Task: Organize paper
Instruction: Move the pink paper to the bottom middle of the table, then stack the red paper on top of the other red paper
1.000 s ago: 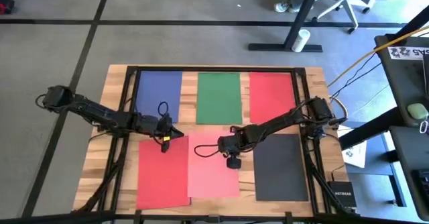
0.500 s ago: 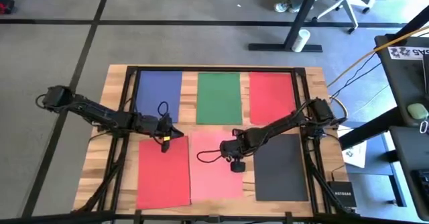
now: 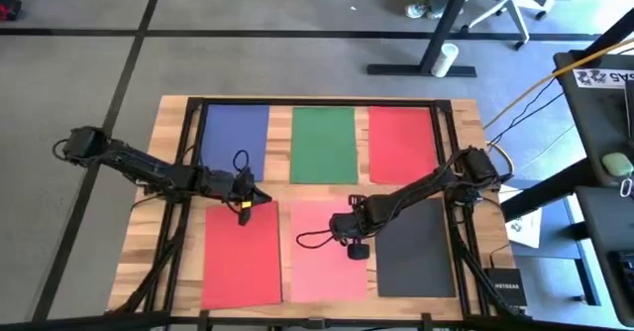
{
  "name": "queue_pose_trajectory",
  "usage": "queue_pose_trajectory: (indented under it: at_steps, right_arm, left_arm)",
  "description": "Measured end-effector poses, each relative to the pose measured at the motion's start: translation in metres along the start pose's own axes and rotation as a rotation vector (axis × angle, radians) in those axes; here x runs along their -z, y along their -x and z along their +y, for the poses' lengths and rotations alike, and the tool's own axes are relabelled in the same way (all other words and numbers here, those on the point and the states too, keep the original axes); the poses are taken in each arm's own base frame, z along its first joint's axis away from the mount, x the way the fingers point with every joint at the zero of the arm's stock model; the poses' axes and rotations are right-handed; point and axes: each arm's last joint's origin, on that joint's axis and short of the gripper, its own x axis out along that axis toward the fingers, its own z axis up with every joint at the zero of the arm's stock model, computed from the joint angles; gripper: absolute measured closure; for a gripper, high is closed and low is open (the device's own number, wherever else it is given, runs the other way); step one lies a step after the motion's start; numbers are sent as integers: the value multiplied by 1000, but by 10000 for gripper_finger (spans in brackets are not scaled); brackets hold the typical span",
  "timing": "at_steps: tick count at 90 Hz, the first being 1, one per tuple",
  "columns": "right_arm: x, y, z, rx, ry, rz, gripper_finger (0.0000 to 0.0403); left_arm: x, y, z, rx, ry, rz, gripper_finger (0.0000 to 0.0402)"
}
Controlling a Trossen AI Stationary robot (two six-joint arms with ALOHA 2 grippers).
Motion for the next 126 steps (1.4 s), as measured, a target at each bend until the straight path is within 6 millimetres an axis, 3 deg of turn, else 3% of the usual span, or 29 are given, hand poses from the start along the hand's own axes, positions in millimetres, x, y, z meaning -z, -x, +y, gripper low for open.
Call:
queue_pose_trajectory:
  at_steps: [31,56,100,126]
  right_arm:
    - [-2,2,1,0,0,-3,403]
    - [-9,10,5,-12,8,-33,403]
    - [-14,15,6,-11,57,-55,403]
    - [-15,15,6,-10,57,-57,403]
  left_arm:
    - [3,0,1,-13,-2,30,402]
    - [21,3,6,-3,64,246,394]
    - [19,0,22,-45,-42,265,261]
    - [24,-5,30,-50,-63,330,220]
